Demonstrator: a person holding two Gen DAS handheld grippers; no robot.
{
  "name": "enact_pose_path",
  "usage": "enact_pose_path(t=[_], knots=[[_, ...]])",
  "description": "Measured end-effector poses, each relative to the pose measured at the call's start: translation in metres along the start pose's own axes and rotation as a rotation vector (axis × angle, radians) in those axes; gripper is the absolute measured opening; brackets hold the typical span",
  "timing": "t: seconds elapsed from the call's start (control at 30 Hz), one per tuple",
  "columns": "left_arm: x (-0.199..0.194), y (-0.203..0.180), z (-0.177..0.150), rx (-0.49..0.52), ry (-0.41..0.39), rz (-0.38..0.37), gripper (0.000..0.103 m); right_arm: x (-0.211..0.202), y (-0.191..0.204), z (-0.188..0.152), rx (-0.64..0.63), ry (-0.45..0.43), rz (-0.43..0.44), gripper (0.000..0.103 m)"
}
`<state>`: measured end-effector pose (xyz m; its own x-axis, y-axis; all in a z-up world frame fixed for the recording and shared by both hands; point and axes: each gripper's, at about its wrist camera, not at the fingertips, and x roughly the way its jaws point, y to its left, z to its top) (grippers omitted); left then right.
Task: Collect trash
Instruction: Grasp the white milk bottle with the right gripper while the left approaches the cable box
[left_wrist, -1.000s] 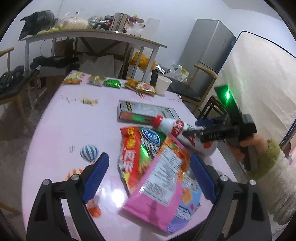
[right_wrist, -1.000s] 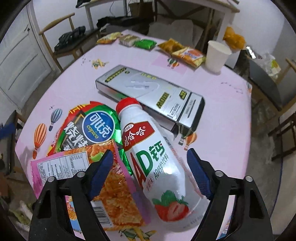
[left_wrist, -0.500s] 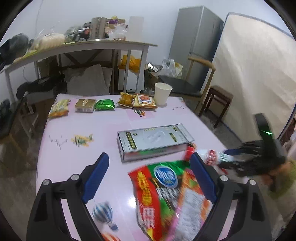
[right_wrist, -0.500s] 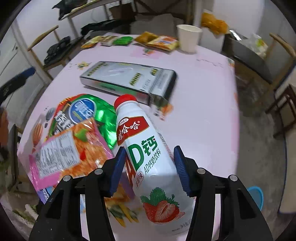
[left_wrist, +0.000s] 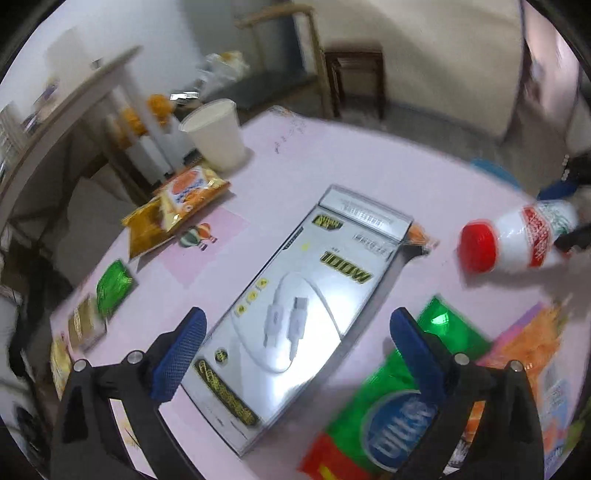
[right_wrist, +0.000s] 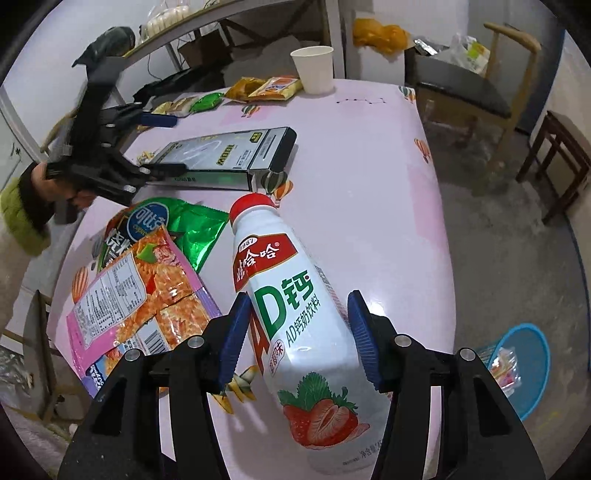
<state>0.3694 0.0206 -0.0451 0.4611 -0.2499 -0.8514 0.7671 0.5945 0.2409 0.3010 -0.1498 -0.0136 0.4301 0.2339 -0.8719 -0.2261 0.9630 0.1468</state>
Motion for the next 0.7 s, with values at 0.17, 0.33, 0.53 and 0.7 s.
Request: enact_pose_path(t=[0.17, 0.33, 0.53, 0.7], knots=[[0.034, -0.002, 0.010, 0.115, 0.097, -0.034, 0.097, 0.001, -0.006, -0.002, 0.025, -0.011, 0.033, 0.052], [0.052, 0.001, 0.015, 0.107, 0.139, -0.052, 0.098, 0.002, -0.006, -0.004, 0.023, -0.013, 0.043, 0.053], [0.057, 0.018, 0.019, -0.080, 0.176, 0.003, 0.098, 0.002, -0.010, -0.005, 0.072, -0.015, 0.049, 0.054], [0.057, 0.039, 0.019, -0.283, 0.240, 0.048, 0.098, 0.003, -0.010, -0.002, 0.087, 0.007, 0.051, 0.055]])
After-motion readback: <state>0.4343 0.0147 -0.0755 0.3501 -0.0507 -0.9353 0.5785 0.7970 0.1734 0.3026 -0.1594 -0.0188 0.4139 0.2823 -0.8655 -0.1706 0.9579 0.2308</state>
